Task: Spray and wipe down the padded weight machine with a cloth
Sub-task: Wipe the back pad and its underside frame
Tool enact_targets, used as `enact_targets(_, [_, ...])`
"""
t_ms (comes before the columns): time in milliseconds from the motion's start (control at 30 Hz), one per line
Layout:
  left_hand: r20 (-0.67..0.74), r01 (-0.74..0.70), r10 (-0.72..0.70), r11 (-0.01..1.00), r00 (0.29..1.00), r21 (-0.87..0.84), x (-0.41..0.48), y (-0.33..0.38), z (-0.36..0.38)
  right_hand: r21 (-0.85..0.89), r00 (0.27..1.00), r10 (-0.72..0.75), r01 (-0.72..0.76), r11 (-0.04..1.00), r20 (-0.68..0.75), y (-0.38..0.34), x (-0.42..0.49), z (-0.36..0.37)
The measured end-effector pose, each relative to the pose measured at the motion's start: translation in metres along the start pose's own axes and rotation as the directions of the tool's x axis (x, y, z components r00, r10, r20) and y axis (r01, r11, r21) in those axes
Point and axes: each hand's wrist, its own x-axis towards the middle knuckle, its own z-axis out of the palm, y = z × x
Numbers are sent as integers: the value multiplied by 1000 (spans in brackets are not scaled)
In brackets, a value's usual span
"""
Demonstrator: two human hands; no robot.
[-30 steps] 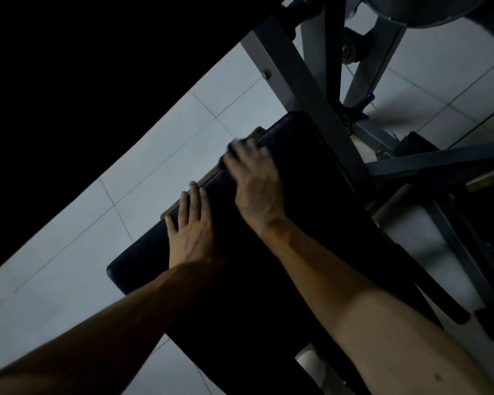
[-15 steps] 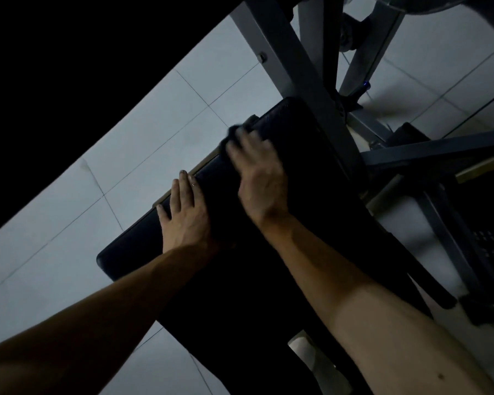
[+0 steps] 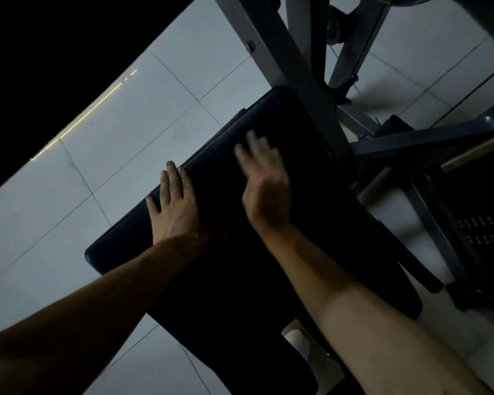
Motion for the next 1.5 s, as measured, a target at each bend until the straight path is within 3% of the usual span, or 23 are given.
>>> enact_targets(100, [5,15,-15,999,1000,-36,-3,3,0,3,918,-305,315,949,251,-16,-61,1])
enact_targets(167, [-12,0,-1,999,1000,-48,-8,6,4,-21,854,-394,426,905,339,6,-60,-10])
enact_targets(200, [-19,-28,28,998,999,-50,-10,8,6,-53,862,-378,419,907,339,21,-50,-18])
enact_targets(300, [-15,-162,162,986,987,-40,-21,21,17,-178,978,-106,138,974,182,65,-5,-43])
enact_targets(367, [13,-208,208,978,978,-31,-26,33,25,-200,992,104,-88,976,68,75,16,-52])
enact_targets(433, [27,-178,178,984,984,-7,-26,43,30,-152,986,168,-165,975,2,61,9,-44])
enact_targets(500, [38,-137,137,991,990,3,-24,47,34,-77,995,85,-80,994,54,39,-27,-26])
enact_targets(600, [-12,-143,143,990,990,12,-23,47,39,5,971,-175,177,984,165,20,-88,-12])
enact_targets(667, [-6,-140,140,990,990,14,-24,48,40,-21,927,-311,322,947,209,36,-91,-21])
enact_targets(733, [56,-123,122,992,991,22,-24,50,37,-68,917,-328,351,934,228,62,-68,-34])
enact_targets(767, [80,-124,122,992,989,26,-23,51,35,-103,946,-262,285,953,192,77,-54,-41])
enact_targets(833, [102,-127,124,992,987,17,-23,51,32,-136,997,-2,12,991,72,100,-26,-55])
enact_targets(900, [116,-136,133,991,984,13,-24,52,30,-145,969,246,-248,958,-35,102,-17,-57])
enact_targets(933, [122,-135,132,991,984,17,-24,52,30,-133,957,286,-291,948,-53,95,-21,-53])
enact_targets(967, [124,-128,124,991,984,25,-24,53,31,-122,965,261,-264,957,-39,84,-30,-49])
enact_targets(1033, [103,-109,104,993,989,47,-22,53,34,-78,996,79,-75,994,49,60,-64,-40])
enact_targets(1133, [48,-117,115,992,992,45,-23,54,38,-21,969,-154,161,987,195,34,-123,-39])
enact_targets(1267, [75,-111,108,993,991,37,-23,55,35,-66,942,-284,300,952,176,63,-113,-50])
enact_targets(1300, [92,-109,106,994,990,27,-22,54,33,-109,957,-258,273,956,129,76,-95,-55])
enact_targets(1367, [110,-110,108,994,988,15,-23,54,31,-145,996,-83,85,986,20,101,-61,-70])
enact_targets(1433, [101,-121,118,992,988,25,-24,52,33,-122,991,114,-122,985,-71,114,-39,-78])
enact_targets(1500, [83,-128,125,991,989,41,-24,51,34,-89,971,221,-230,969,-94,101,-42,-71])
